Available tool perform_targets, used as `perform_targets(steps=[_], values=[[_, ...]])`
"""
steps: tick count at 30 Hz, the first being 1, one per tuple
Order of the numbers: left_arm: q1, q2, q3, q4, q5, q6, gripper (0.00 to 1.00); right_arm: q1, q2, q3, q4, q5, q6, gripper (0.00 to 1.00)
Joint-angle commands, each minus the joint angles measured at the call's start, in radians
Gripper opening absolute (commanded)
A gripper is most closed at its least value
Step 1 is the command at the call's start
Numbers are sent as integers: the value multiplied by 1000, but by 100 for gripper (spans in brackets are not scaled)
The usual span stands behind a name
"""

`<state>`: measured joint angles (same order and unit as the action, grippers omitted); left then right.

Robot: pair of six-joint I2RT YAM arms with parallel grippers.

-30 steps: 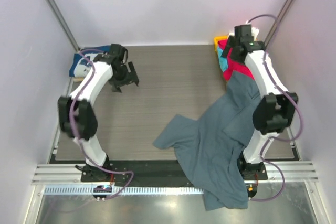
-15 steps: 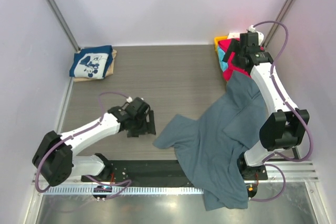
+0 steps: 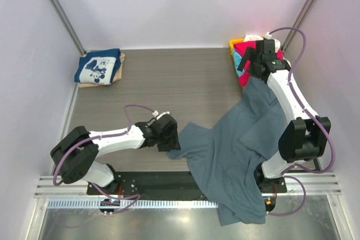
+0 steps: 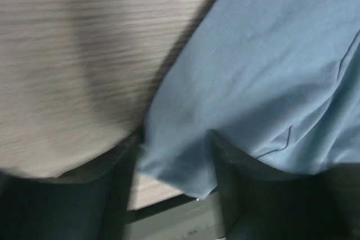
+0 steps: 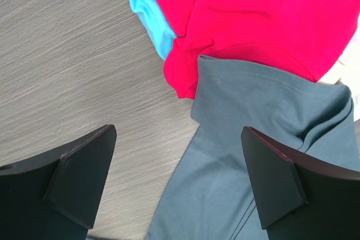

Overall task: Fold and stack the t-shirts
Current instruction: Flatten the tshirt out

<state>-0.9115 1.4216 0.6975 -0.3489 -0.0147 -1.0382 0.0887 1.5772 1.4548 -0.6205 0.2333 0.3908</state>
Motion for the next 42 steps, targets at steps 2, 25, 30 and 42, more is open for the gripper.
perform_targets(steps=[2, 25, 30, 42], values=[[-15, 56, -38, 80, -10, -36, 37, 2, -56, -1, 39, 11, -4, 100], [809, 747, 1583, -617, 3, 500, 4, 2, -83, -33, 57, -97, 8, 100], [830, 996, 2125, -692, 96, 483, 58, 3, -94, -66, 88, -173, 8, 100], [723, 328, 1052, -560, -62, 498, 100, 302, 59, -47, 125, -238, -30, 94]])
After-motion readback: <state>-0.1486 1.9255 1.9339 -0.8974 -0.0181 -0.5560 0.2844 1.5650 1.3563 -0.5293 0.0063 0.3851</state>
